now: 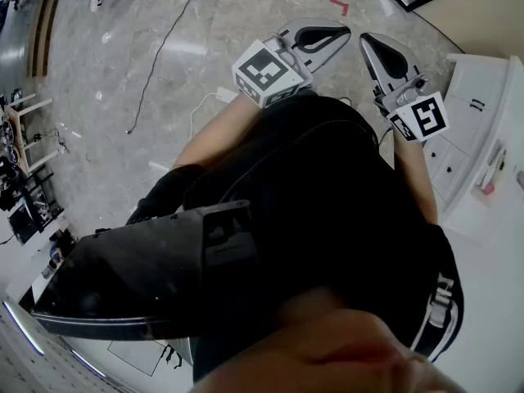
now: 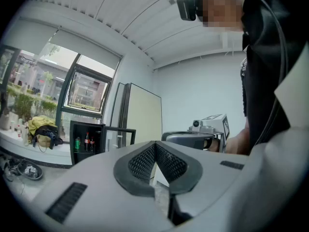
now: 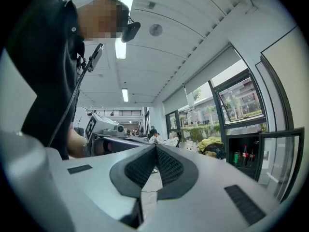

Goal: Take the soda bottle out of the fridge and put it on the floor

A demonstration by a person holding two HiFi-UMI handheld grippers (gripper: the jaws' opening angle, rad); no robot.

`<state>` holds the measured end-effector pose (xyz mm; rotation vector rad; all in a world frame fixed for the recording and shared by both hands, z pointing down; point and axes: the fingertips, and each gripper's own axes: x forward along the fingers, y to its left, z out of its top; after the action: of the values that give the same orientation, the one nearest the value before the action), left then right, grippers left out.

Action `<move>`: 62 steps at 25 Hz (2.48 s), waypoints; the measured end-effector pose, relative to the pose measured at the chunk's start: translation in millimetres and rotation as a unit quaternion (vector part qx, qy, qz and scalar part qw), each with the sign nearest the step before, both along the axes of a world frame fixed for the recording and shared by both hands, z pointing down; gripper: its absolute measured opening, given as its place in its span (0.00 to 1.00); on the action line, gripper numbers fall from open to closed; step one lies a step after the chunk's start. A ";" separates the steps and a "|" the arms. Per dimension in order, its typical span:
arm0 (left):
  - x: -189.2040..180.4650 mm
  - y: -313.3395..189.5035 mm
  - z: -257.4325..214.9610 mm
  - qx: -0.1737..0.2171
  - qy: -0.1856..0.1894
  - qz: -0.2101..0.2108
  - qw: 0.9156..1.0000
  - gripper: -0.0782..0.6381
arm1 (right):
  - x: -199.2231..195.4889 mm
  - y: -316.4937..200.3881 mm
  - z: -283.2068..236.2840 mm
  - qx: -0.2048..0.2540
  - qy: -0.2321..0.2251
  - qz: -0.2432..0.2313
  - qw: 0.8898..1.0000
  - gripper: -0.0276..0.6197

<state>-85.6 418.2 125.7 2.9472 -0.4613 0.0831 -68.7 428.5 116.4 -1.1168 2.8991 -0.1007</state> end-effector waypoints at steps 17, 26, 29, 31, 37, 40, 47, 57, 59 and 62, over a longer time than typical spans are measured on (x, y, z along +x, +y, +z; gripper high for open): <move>34.3 25.3 -2.3 0.032 -0.010 0.002 0.999 0.11 | 44.6 19.3 -2.1 0.014 -0.023 0.023 0.999 0.06; 56.4 36.7 -4.1 0.036 -0.016 -0.025 0.999 0.11 | 63.9 29.5 2.9 0.013 -0.023 0.002 1.000 0.06; 63.4 36.9 -1.4 0.036 -0.025 -0.032 0.999 0.11 | 75.7 26.8 3.4 0.013 -0.026 0.012 1.000 0.06; 67.1 35.8 -0.1 0.036 -0.030 -0.035 0.998 0.11 | 83.2 24.7 4.3 0.013 -0.031 0.017 0.999 0.06; 62.2 22.3 3.8 0.036 -0.041 -0.034 0.998 0.11 | 86.0 10.1 11.5 -0.006 -0.036 0.031 0.999 0.06; 61.0 5.8 10.8 0.030 -0.043 -0.027 0.998 0.11 | 80.6 -3.4 16.3 -0.013 -0.034 0.029 0.999 0.06; 50.9 -59.3 19.5 0.017 -0.027 0.002 0.999 0.11 | 61.8 -55.8 26.1 -0.021 -0.026 0.035 0.999 0.06; 12.3 -176.1 18.7 0.001 -0.001 0.034 0.999 0.11 | 24.1 -165.7 34.9 -0.031 -0.017 0.060 0.998 0.06; 5.8 -191.6 19.0 0.000 0.000 0.043 0.999 0.11 | 19.2 -183.7 33.8 -0.031 -0.019 0.070 0.997 0.06; -6.8 -212.4 19.0 -0.001 0.002 0.054 0.999 0.11 | 9.2 -207.0 31.9 -0.032 -0.011 0.082 0.996 0.06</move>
<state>-92.4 205.8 144.7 2.9681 -0.3013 0.0899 -59.4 221.5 148.4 -1.3508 2.7896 -0.1999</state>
